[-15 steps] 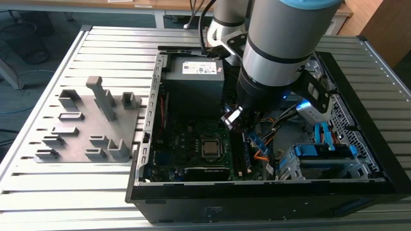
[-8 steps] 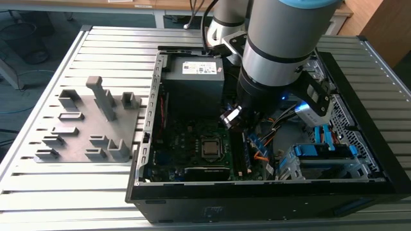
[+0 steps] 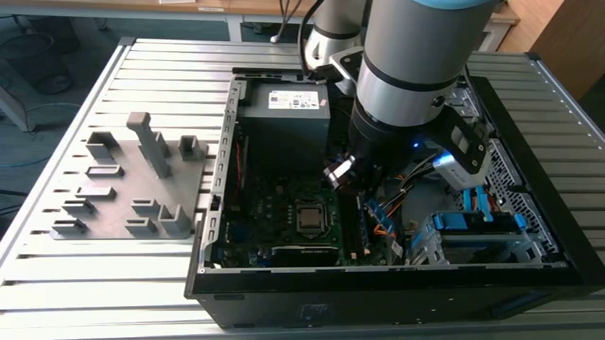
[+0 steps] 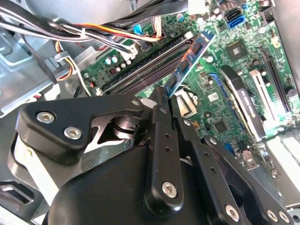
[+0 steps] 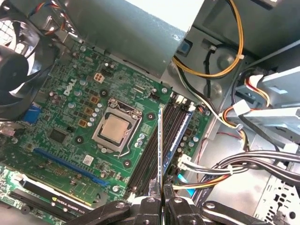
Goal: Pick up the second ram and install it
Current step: 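Insert the second ram into the second slot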
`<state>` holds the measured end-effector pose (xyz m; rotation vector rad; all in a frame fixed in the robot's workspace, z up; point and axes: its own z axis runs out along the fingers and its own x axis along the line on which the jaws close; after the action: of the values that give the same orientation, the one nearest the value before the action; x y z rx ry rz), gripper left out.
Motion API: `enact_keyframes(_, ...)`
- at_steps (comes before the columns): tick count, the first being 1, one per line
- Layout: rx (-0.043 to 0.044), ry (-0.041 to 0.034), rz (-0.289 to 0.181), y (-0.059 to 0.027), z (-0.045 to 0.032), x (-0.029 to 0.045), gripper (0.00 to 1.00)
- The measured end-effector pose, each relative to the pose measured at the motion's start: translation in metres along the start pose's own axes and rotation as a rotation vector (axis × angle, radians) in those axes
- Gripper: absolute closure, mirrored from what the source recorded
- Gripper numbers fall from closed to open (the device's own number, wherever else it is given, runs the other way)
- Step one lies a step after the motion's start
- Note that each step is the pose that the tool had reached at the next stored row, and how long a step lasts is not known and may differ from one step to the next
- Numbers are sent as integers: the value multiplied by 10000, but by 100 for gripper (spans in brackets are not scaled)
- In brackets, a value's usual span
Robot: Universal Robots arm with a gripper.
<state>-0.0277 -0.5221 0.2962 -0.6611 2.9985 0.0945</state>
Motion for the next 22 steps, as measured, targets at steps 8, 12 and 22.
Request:
enact_keyframes(8,105,16,398,0,1,0,86)
enact_keyframes(12,150,20,600,0,2,0,86)
enact_keyframes(22,234,19,1109,0,4,0,86)
